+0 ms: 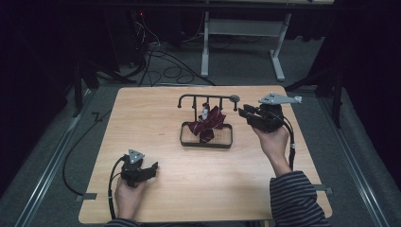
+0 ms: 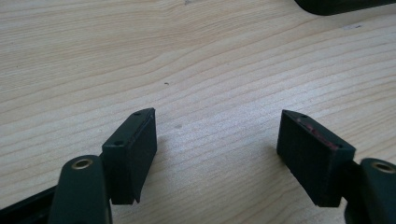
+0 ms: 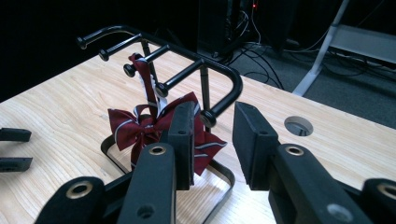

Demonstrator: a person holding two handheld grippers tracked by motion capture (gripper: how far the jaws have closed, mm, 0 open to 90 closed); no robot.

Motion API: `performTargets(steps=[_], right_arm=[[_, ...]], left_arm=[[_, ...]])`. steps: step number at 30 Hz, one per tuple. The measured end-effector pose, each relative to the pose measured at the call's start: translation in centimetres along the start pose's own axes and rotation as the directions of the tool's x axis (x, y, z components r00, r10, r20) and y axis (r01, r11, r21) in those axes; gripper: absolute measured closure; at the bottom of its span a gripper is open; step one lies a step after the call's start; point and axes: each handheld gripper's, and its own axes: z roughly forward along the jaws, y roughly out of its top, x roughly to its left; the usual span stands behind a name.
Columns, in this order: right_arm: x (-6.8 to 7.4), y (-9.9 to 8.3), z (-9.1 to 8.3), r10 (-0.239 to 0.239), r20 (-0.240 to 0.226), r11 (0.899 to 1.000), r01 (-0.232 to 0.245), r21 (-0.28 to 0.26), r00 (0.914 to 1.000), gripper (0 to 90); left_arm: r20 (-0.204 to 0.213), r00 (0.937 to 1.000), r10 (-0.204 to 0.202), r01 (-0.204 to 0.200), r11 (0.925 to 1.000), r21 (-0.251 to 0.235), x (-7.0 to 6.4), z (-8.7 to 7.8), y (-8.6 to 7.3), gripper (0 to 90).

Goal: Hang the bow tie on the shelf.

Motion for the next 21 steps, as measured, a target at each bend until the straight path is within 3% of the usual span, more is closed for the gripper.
performTargets(steps=[21], right_arm=[[-1.4,-2.2,-2.1,0.047,0.026,0.999,-0.047,-0.016,0.9986,70.2]], left_arm=[[-0.001,1.0000,0.001,-0.001,1.0000,0.000,0.0,0.0,0.0,29.1]])
